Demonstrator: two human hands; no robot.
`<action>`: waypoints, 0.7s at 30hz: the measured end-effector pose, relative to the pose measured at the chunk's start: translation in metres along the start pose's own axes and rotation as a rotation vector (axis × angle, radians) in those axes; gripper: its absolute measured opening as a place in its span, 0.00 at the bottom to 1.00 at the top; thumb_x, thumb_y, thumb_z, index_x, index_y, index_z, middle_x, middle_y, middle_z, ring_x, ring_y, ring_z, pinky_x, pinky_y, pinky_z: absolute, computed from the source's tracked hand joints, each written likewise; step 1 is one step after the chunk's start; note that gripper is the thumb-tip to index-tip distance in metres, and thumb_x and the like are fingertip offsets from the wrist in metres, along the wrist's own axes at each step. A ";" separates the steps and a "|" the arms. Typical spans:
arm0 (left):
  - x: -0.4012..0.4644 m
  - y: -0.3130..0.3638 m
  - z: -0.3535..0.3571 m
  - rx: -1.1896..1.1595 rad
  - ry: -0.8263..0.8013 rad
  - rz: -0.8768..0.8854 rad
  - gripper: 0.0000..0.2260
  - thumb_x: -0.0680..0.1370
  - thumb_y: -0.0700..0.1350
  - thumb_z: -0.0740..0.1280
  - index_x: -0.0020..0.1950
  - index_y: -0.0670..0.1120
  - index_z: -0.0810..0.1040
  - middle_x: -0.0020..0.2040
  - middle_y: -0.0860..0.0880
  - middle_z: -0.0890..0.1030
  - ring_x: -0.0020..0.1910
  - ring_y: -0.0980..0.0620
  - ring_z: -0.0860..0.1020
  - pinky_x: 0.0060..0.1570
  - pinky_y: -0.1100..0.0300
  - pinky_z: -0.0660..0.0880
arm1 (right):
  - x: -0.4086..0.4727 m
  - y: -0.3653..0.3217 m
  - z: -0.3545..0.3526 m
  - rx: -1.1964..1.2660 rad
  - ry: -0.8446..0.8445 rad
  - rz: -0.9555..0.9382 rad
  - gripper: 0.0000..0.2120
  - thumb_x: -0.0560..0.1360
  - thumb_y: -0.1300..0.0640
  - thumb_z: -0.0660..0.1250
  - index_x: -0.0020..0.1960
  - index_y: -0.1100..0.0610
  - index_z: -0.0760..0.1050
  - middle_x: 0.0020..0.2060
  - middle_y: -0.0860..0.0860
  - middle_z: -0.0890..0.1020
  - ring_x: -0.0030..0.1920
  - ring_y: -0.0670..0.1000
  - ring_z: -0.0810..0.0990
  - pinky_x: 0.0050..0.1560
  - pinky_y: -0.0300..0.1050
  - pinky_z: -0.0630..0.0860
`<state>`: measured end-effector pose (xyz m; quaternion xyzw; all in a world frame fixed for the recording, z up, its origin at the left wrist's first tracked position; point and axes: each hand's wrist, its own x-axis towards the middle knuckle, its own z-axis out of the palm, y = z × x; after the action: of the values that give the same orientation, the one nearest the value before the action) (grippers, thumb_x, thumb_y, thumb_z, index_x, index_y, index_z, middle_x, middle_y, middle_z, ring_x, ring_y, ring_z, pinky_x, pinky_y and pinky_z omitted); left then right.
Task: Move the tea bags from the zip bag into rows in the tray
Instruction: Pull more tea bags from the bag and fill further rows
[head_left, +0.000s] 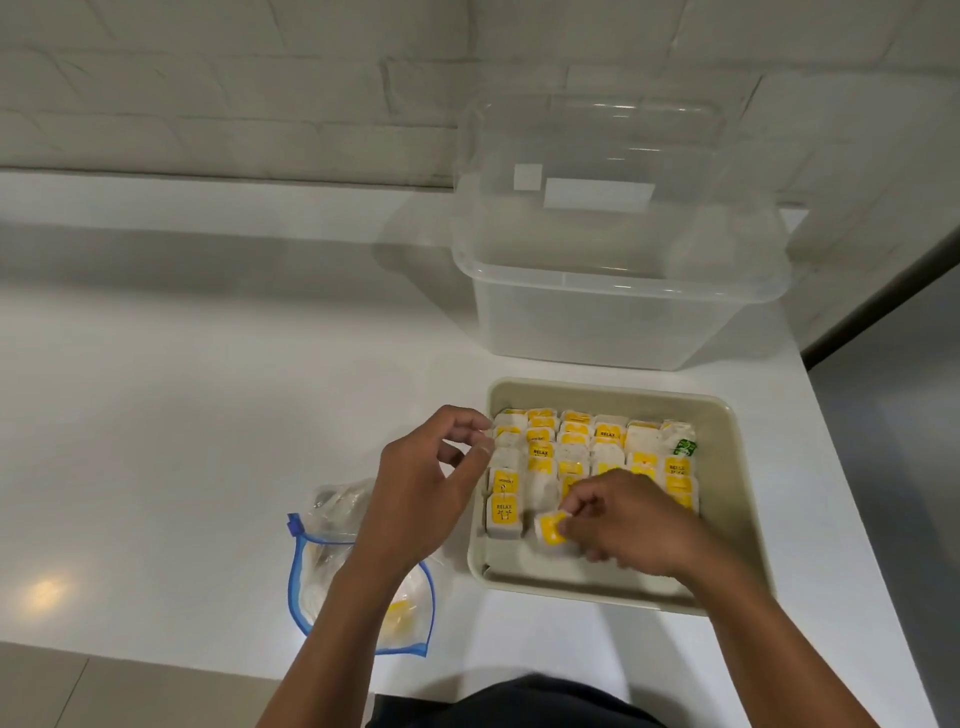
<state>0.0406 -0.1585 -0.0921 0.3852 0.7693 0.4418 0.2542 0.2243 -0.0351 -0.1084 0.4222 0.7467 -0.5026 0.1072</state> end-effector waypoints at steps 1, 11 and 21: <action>-0.001 -0.002 0.000 0.013 -0.007 0.001 0.07 0.78 0.45 0.70 0.52 0.57 0.79 0.45 0.62 0.82 0.40 0.58 0.80 0.40 0.71 0.72 | 0.000 0.000 0.004 -0.009 -0.077 0.048 0.03 0.75 0.54 0.72 0.43 0.53 0.81 0.34 0.51 0.85 0.32 0.47 0.84 0.26 0.34 0.71; -0.005 -0.003 0.002 -0.038 -0.018 -0.034 0.08 0.78 0.43 0.71 0.51 0.56 0.81 0.46 0.61 0.82 0.41 0.59 0.80 0.40 0.73 0.71 | 0.019 -0.001 0.025 -0.108 0.105 0.070 0.06 0.75 0.54 0.72 0.39 0.49 0.80 0.34 0.47 0.83 0.32 0.45 0.81 0.27 0.36 0.69; -0.004 -0.002 0.002 -0.030 -0.038 -0.044 0.06 0.79 0.44 0.70 0.52 0.56 0.81 0.46 0.62 0.82 0.43 0.60 0.80 0.39 0.72 0.71 | 0.028 0.008 0.028 -0.188 0.241 0.092 0.07 0.74 0.52 0.71 0.37 0.48 0.77 0.38 0.46 0.84 0.35 0.51 0.83 0.42 0.49 0.82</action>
<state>0.0438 -0.1618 -0.0950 0.3726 0.7660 0.4402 0.2840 0.2049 -0.0424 -0.1430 0.5015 0.7777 -0.3708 0.0786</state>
